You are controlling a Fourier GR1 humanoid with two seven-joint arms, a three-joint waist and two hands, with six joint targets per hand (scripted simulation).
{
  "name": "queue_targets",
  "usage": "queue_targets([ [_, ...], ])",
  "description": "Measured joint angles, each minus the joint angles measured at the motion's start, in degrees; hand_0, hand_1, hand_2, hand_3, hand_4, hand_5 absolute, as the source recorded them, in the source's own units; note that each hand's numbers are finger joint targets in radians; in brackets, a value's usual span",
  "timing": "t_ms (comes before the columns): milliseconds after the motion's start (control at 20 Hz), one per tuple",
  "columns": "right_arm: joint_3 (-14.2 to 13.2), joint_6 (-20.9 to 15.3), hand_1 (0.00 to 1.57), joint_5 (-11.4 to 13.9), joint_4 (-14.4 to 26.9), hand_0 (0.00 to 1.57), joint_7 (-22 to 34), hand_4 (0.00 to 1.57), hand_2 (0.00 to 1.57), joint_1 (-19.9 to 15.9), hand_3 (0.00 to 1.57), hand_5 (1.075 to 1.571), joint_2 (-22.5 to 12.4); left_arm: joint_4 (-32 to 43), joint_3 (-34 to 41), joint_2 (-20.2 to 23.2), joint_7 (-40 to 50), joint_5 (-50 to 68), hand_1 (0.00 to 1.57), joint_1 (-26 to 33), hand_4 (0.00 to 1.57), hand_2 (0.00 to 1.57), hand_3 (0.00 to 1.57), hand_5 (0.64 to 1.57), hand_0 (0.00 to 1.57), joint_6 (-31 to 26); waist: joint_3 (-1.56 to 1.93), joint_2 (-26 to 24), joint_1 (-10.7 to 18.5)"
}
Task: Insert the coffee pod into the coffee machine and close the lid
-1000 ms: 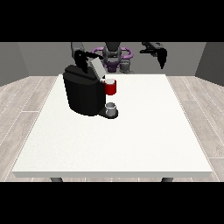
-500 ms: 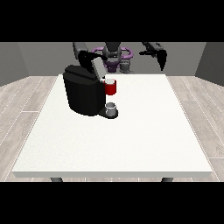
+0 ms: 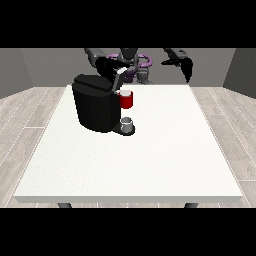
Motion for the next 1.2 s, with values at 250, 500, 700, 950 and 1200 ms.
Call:
queue_targets([
  [250,2.2,-1.2,0.00,2.9,0.2,0.00,0.2,0.12,0.00,-1.6,0.00,1.571,1.4,1.6,0.4,0.7,-1.5,0.6,0.00,0.5,0.18,0.00,0.00,1.571,0.00,-0.5,0.02,-0.1,0.1],
  [500,2.3,-1.1,0.00,4.3,1.4,0.00,-0.5,0.07,0.00,-3.7,0.00,1.571,1.6,1.9,0.1,1.0,-2.2,1.1,0.00,0.1,0.00,0.00,0.00,1.571,0.00,-0.7,0.05,0.3,0.3],
  [700,1.7,-0.9,0.00,4.1,2.1,0.00,-1.6,0.07,0.00,-4.2,0.00,1.571,2.0,0.6,-1.2,0.7,-3.4,0.7,0.00,1.0,0.20,0.00,0.00,1.571,0.00,-0.9,0.05,-0.3,0.8],
  [950,4.5,1.0,0.00,2.5,-0.3,0.00,-4.3,0.28,0.00,-0.7,0.00,1.571,4.9,1.0,-2.0,-1.1,-4.7,-0.1,0.00,2.1,0.25,0.00,0.00,1.571,0.00,0.8,0.05,-3.2,-1.2],
  [1200,9.1,0.0,0.00,-3.8,-4.4,0.00,-6.6,0.16,0.00,8.9,0.00,1.571,6.4,2.2,-1.8,-1.6,-5.0,0.0,0.00,4.3,0.19,0.00,0.00,1.571,0.00,1.3,0.06,-7.7,-3.8],
])
